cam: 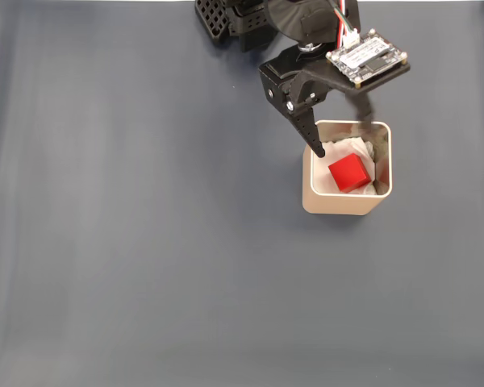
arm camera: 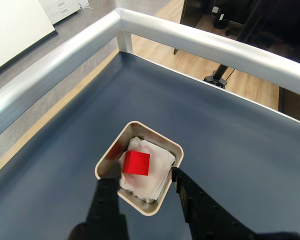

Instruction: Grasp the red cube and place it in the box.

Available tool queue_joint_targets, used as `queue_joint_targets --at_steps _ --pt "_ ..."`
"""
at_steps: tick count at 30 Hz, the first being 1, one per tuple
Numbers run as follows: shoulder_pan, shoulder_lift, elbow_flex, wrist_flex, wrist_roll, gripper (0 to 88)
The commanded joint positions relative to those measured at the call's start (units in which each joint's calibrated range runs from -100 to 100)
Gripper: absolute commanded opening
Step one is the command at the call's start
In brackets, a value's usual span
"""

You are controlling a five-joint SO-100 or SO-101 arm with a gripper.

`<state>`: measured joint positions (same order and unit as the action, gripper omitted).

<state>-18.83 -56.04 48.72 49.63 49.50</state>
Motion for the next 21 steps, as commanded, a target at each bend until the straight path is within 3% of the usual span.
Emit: queue_joint_targets --at_steps 1,5,21 --pt "1.1 -1.8 -0.5 -1.3 -0.9 5.2" --pt "3.0 -2.7 -0.3 -1.3 -2.0 0.2" --pt "17.2 -17.7 19.6 -0.8 -2.0 0.2"
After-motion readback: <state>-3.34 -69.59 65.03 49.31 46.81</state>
